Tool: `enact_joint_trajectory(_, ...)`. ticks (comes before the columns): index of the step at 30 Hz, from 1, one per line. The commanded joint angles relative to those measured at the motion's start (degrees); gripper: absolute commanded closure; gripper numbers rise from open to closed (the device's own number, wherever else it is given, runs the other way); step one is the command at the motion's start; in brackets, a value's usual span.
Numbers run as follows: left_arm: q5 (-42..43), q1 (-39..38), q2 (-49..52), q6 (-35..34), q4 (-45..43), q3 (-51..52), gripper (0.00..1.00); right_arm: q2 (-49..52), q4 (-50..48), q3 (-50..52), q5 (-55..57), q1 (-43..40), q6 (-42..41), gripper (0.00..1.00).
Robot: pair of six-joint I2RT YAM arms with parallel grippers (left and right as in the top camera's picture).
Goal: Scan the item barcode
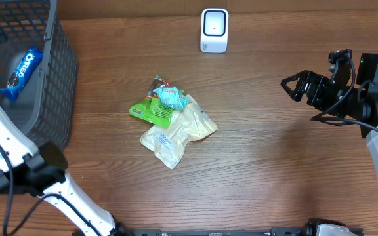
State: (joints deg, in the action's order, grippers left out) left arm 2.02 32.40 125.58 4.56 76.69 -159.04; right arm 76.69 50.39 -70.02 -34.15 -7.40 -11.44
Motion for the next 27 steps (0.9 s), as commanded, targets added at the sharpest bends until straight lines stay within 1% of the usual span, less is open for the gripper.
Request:
enact_joint_trajectory(1, 2.6, 0.8, 6.3, 4.5, -2.8, 1.2, 0.18, 0.0, -0.6, -1.7, -0.5, 0.3, 1.0, 0.00)
enact_joint_trajectory(6, 2.3, 0.6, 15.1, 10.3, -6.3, 1.2, 0.18, 0.0, 0.0, -1.7, -0.4, 0.3, 1.0, 0.00)
enact_joint_trajectory(11, 1.5, 0.5, 22.8, 10.9, -9.6, 1.2, 0.12, 0.0, 0.7, -1.6, -0.5, 0.3, 1.0, 0.00)
enact_joint_trajectory(13, -0.8, 0.5, 25.5, 10.9, -11.8, 1.2, 0.08, 0.0, 1.0, -1.6, -0.5, 0.3, 1.0, 0.00)
enact_joint_trajectory(16, -2.9, 0.5, 28.2, 11.1, -14.6, 1.2, 0.05, 0.0, 1.5, -1.6, -0.4, 0.3, 1.0, 0.00)
enact_joint_trajectory(20, -2.8, 0.5, 31.8, 13.7, -16.6, 1.2, 0.07, 0.0, 1.6, -1.6, -0.4, 0.3, 1.0, 0.00)
enact_joint_trajectory(22, -2.8, 0.5, 33.4, 13.7, -16.7, 1.2, 0.07, 0.0, 1.6, -1.6, -0.5, 0.3, 1.0, 0.00)
enact_joint_trajectory(25, -2.4, 0.5, 36.7, 13.7, -15.7, 1.2, 0.09, 0.0, 1.6, -1.6, -0.5, 0.3, 1.0, 0.00)
enact_joint_trajectory(27, -2.4, 0.5, 38.7, 13.7, -14.1, 1.2, 0.11, 0.0, 1.6, -1.6, -0.5, 0.3, 1.0, 0.00)
